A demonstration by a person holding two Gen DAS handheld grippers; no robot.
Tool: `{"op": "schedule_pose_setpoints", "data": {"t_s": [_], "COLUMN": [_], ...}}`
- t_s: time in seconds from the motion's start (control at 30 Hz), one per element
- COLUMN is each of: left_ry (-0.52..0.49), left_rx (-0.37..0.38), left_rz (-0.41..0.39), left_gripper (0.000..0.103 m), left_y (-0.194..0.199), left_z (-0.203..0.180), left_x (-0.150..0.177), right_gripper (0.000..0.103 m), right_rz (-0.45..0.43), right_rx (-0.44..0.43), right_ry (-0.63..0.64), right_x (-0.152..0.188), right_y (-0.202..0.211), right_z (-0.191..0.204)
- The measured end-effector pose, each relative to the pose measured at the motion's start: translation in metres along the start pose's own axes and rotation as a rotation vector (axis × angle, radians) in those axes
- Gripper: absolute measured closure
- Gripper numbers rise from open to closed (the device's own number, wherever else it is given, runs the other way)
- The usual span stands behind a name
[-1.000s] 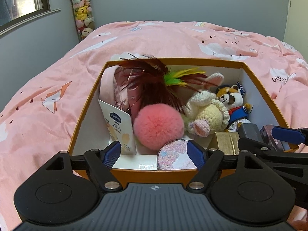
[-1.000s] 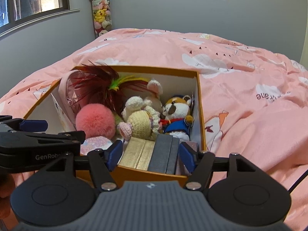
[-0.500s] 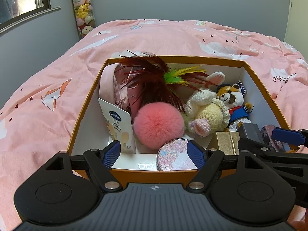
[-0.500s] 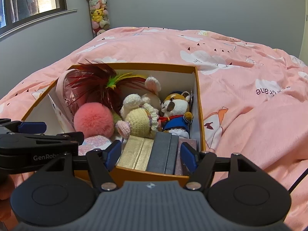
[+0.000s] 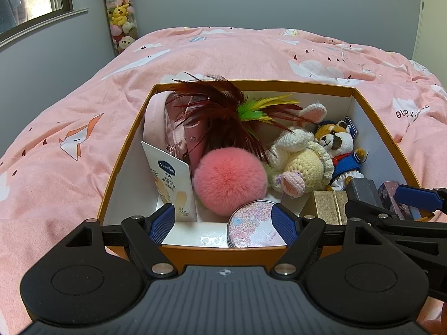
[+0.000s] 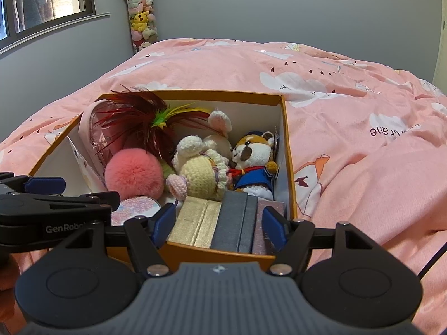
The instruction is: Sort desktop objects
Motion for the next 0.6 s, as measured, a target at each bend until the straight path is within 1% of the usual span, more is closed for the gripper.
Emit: {"op": "schedule_pose_setpoints", "data": {"t_s": [0.6], "left_ry": [0.000], "left_rx": [0.001], "left_rz": [0.002], "left_gripper": [0.014], "left_y": [-0.0005], "left_z": [0.0000], "left_x": [0.0002], "right_gripper": [0.032], "right_rz": [0.003], "right_rx": [-0.001], "right_ry": [-0.006], "right_x": [0.0012], "right_y": [-0.0008], "right_z": [-0.0010]}}
Point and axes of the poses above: each gripper's, at about its wrist camera, not at the fingertips, and y roughly against the way its jaws point, z to its left, x to its underside, the point moved 9 cm from there along -y, roughly the way its jaws point, and after that the axes turned 9 degrees about z, right-handed, at the moved point
